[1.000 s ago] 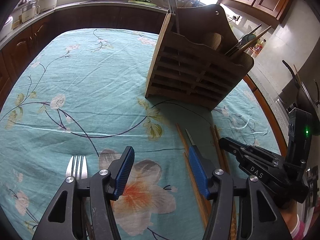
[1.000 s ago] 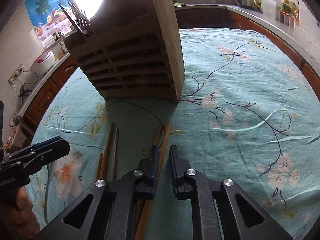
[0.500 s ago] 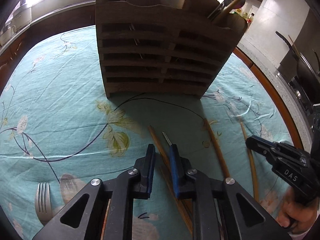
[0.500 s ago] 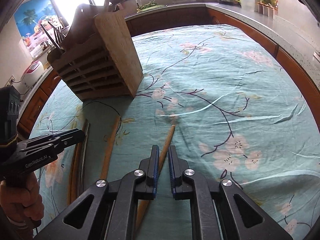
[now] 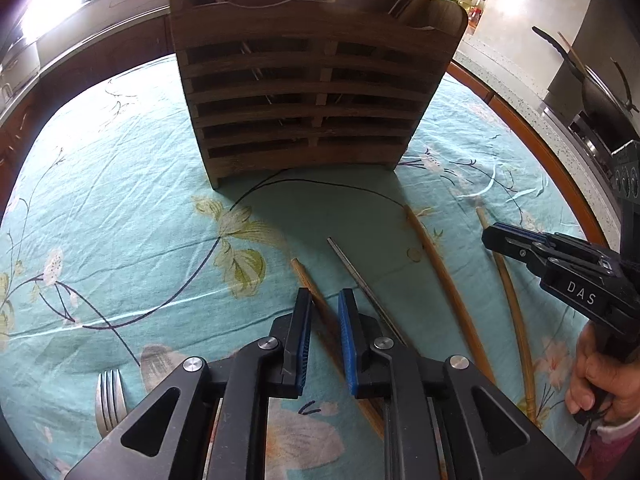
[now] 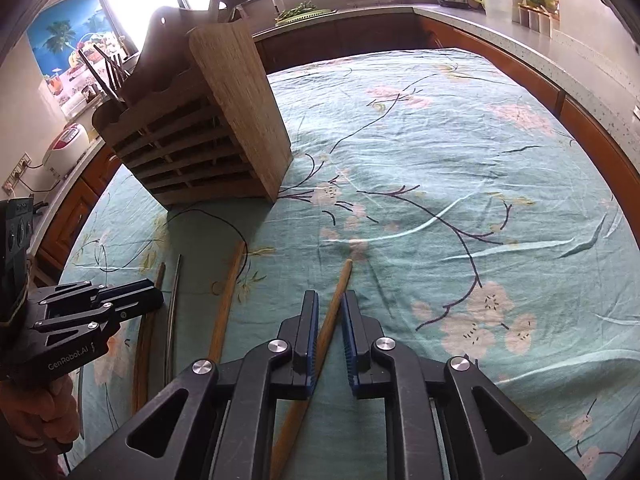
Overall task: Organize utensils
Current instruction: 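Grasp a wooden chopstick with the left tool while the right tool grasps another, then lift both wooden chopsticks and carry them over the wooden holder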
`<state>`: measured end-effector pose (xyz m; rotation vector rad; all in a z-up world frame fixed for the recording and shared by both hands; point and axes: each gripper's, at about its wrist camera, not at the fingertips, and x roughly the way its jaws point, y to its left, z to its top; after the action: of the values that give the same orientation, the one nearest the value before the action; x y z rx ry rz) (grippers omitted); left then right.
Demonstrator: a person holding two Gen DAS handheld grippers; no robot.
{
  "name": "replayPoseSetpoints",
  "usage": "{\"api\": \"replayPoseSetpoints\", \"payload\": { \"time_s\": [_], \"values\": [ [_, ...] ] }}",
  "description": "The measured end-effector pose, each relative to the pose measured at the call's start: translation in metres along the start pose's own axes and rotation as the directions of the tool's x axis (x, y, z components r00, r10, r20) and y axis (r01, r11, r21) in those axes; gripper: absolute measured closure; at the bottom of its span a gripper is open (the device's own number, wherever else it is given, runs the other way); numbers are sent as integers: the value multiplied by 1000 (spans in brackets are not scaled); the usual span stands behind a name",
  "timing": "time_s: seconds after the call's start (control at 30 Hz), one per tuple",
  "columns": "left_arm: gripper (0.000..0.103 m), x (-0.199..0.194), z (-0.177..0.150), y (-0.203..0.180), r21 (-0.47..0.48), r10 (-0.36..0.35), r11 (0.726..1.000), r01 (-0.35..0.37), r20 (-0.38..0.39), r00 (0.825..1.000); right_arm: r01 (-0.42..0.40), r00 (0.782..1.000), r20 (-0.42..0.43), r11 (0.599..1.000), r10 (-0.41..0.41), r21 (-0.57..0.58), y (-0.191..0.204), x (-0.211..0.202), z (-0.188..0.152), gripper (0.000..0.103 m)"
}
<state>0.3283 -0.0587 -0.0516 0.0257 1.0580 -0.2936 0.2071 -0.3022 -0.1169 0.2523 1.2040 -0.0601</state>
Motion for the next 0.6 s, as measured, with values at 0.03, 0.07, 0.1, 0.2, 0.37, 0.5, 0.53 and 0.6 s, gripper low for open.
{"api": "replayPoseSetpoints", "payload": {
  "time_s": [0.03,0.07,0.1,0.2,0.37,0.5,0.53,0.6],
  "values": [
    [89,2,2,-2,10,15,1000,-15,2,1000,7,1000,-2,1000,-7,-5,2,2,2,89],
    [89,1,3,-4,16,25,1000,-25,6,1000,8,1000,-2,1000,-8,-5,3,4,3,89],
    [89,2,5,-6,19,31,999,-31,9,999,8,1000,-1,1000,-8,-3,3,5,3,89],
    [93,6,3,-11,38,52,998,-53,30,998,15,1000,10,1000,-15,-10,5,5,0,89],
    [98,5,1,-8,9,36,999,-36,39,999,32,999,14,999,-32,-17,7,5,0,95],
    [100,-16,-2,2,-33,-4,999,7,88,996,-40,999,32,999,40,25,6,-10,-2,97],
    [100,-24,-4,5,-47,-19,999,24,103,994,-60,997,41,998,59,33,7,-16,-3,98],
    [100,-41,-7,10,-73,-46,996,57,141,989,-75,995,72,997,73,24,12,-31,-2,98]
  ]
}}
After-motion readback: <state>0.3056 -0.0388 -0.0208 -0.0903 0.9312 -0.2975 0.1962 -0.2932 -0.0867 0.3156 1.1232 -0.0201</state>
